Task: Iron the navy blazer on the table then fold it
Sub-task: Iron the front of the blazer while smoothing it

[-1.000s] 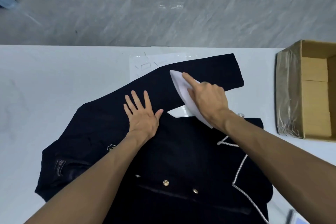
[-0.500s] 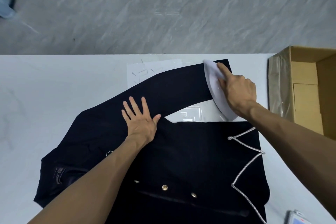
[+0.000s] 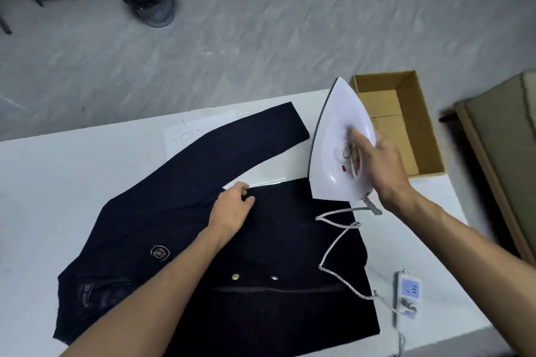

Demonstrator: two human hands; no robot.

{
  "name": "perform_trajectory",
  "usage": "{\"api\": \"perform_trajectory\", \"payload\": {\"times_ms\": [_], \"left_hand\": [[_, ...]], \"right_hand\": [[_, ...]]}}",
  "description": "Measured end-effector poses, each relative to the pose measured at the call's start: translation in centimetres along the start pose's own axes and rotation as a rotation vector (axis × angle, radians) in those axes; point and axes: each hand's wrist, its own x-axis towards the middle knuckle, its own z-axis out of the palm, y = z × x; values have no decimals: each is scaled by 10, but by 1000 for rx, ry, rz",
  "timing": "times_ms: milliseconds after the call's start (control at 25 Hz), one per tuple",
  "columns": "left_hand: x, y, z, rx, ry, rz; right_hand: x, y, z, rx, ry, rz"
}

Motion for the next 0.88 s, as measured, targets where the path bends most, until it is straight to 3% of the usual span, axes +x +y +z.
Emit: {"api": "perform_trajectory", "payload": {"times_ms": [120,280,360,480,640,880], "left_hand": [[-20,38,26,-108,-273,-14],[-55,77,88,59,-544,15],[-69,84,123,204,-605,14],[-81,91,170,380,-576,-29],[-84,104,214,195,-453,-168],[-79,150,244,138,-162,4]], "right_hand": [[-36,23,-59,167,78,44],[-68,74,-123,192,199,90],[-80,101,-143,252,227,124],[-83,139,-162,315,269,188],[-72,184,-175,275,309,187],[-52,223,-183,87,323,121]]}}
